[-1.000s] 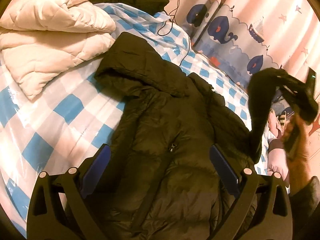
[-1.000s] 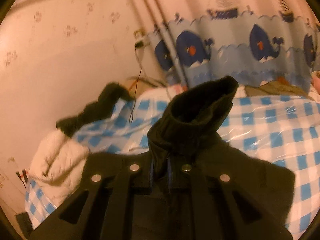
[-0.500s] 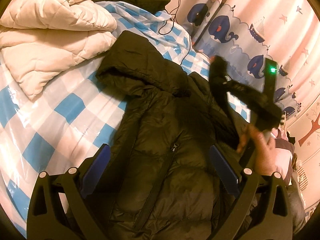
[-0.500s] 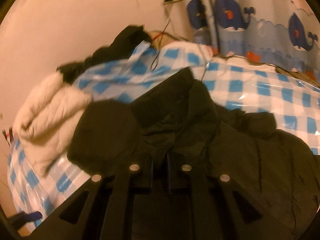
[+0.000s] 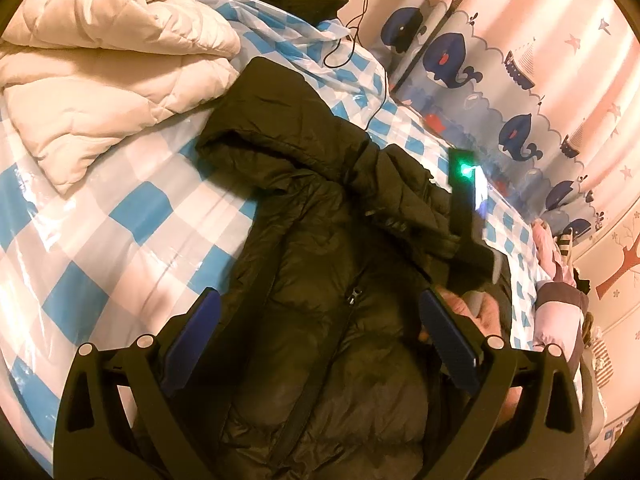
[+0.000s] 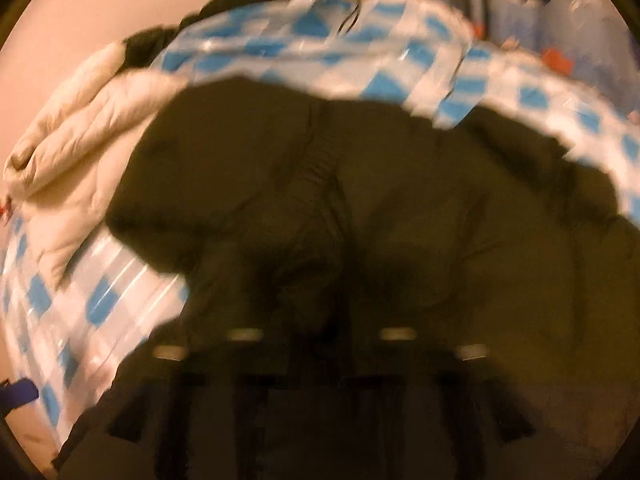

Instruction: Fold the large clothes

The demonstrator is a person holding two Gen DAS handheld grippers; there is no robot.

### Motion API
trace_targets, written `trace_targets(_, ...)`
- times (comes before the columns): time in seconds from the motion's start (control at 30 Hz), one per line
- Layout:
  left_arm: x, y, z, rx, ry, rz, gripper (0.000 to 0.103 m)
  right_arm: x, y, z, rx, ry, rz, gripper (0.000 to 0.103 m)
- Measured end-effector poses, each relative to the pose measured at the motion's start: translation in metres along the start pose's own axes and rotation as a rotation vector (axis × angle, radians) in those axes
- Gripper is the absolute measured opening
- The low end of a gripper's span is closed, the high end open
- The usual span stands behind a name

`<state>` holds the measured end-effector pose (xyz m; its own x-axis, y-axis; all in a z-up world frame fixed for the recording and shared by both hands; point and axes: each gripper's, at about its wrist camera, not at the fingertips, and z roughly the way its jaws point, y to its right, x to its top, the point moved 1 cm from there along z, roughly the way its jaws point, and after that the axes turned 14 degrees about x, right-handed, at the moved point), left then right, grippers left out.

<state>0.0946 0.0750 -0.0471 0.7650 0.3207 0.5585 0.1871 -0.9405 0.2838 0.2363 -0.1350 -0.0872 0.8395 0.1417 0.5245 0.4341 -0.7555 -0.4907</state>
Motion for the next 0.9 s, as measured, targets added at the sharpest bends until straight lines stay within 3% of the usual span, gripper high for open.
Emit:
trace_targets(0.1, 0.000, 0.001, 0.003, 0.007, -0.001, 0.007, 0.095, -0.003, -0.004, -0.012, 0.080, 0.014, 0.000, 0.082)
trace_targets(0.17, 0.001, 0.001, 0.003, 0.036, 0.016, 0.021, 0.095, -0.008, -0.006, -0.041, 0.147, 0.072, 0.011, 0.082)
trace_targets(0.23, 0.002, 0.003, 0.001, 0.094, 0.053, 0.054, 0.095, -0.019, -0.003, -0.073, 0.139, 0.140, 0.024, 0.086)
trace_targets(0.33, 0.011, 0.018, -0.002, 0.284, 0.173, 0.197, 0.095, -0.048, 0.015, -0.124, 0.041, 0.224, 0.073, 0.092)
trace_targets(0.43, 0.032, 0.044, 0.005, 0.382, 0.273, 0.395, 0.095, -0.083, 0.043, -0.153, -0.036, 0.269, 0.119, 0.093)
trace_targets(0.53, 0.054, 0.075, 0.025, 0.469, 0.366, 0.621, 0.095, -0.118, 0.082, -0.160, -0.022, 0.298, 0.238, 0.093)
trace_targets(0.67, 0.080, 0.109, 0.084, 0.587, 0.367, 0.987, 0.095, -0.137, 0.121, -0.140, 0.031, 0.325, 0.327, 0.093)
trace_targets(0.73, 0.091, 0.118, 0.110, 0.655, 0.360, 1.105, 0.095, -0.137, 0.123, -0.136, 0.019, 0.333, 0.311, 0.094)
trace_targets(0.83, 0.113, 0.123, 0.140, 0.706, 0.307, 1.151, 0.095, -0.139, 0.119, -0.127, -0.009, 0.322, 0.276, 0.096)
trace_targets(0.9, 0.121, 0.129, 0.151, 0.644, 0.265, 1.133, 0.095, -0.140, 0.121, -0.125, -0.004, 0.325, 0.278, 0.096)
